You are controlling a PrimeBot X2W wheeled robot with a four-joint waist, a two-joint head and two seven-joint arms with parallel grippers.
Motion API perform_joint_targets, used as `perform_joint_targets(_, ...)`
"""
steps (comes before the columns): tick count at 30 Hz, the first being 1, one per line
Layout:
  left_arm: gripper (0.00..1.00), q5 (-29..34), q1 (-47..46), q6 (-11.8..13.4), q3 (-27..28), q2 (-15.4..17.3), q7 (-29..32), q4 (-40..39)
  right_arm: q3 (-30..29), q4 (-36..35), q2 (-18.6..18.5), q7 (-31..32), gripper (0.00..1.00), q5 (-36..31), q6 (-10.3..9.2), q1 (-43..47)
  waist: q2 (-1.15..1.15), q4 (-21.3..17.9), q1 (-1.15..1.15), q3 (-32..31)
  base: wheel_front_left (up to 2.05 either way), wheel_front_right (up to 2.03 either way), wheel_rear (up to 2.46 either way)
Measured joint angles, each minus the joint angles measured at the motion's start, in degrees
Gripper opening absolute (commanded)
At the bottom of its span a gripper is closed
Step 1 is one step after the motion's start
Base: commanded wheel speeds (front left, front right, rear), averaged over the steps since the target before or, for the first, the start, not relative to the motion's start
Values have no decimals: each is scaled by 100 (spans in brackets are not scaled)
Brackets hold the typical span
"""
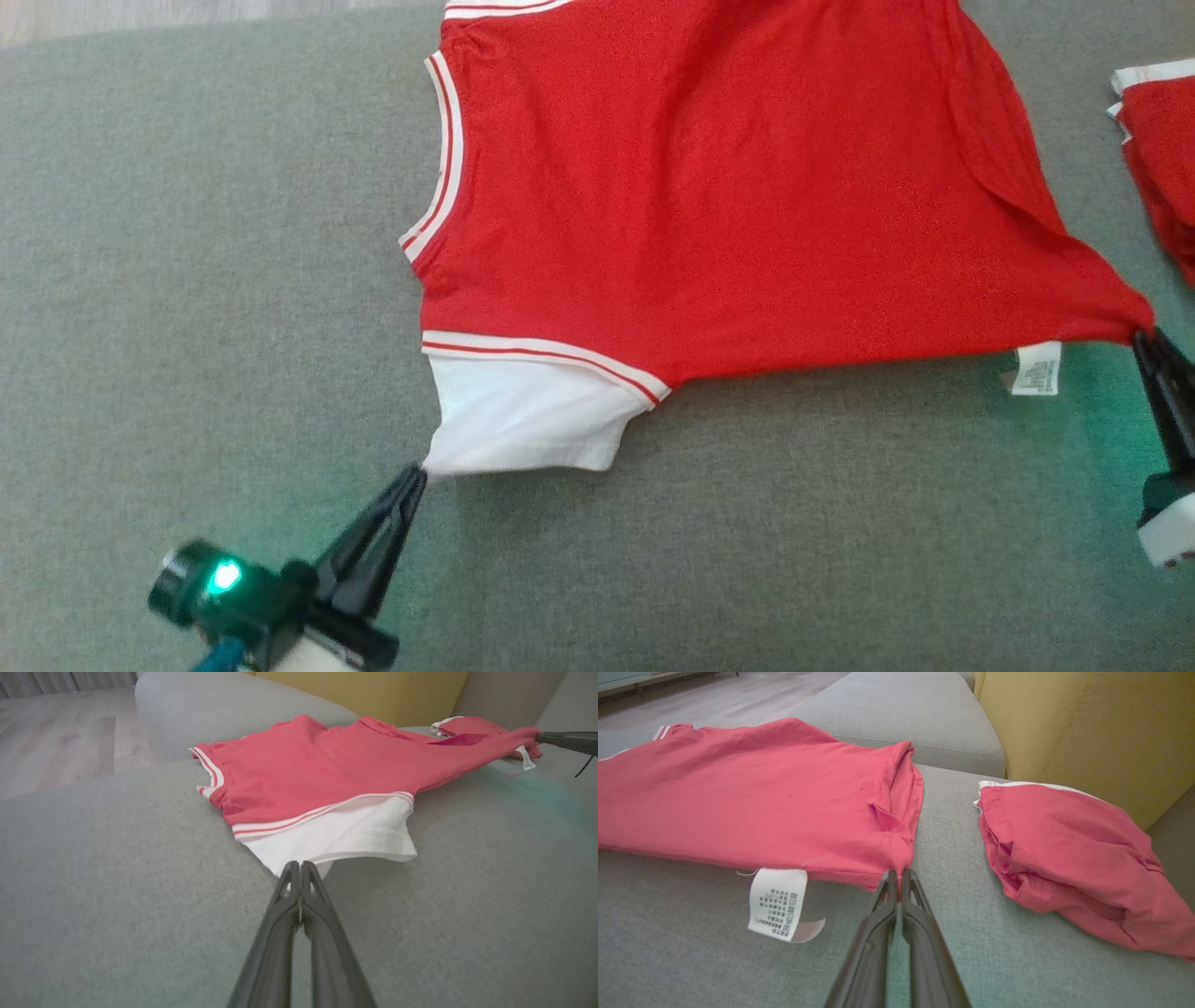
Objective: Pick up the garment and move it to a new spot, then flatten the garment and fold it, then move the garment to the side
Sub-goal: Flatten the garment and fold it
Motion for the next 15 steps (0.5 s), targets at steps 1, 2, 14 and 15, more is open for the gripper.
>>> perform_joint_targets(1, 0, 5, -75, -23, 22, 3, -1, -19, -40, -45, 0, 20, 0, 18, 0, -4, 0, 9, 0, 12, 0, 0, 0)
perform_joint_targets(2, 0, 25, -188, -47, 41, 19, 0, -34, -75, -89, 0, 31, 0, 32, 0, -7, 0, 17, 0, 29, 0, 0, 0)
perform_joint_targets(14, 0, 656, -2699, -599, 327, 134, 573, -116, 140, -54, -27, 483, 0, 196, 0, -1350, 0, 22, 2, 665, 0, 0, 0)
perform_joint_targets(15, 0, 698, -2892, -654, 341, 126, 594, -43, 154, -15, -34, 485, 0, 201, 0, -1480, 0, 20, 2, 737, 0, 0, 0)
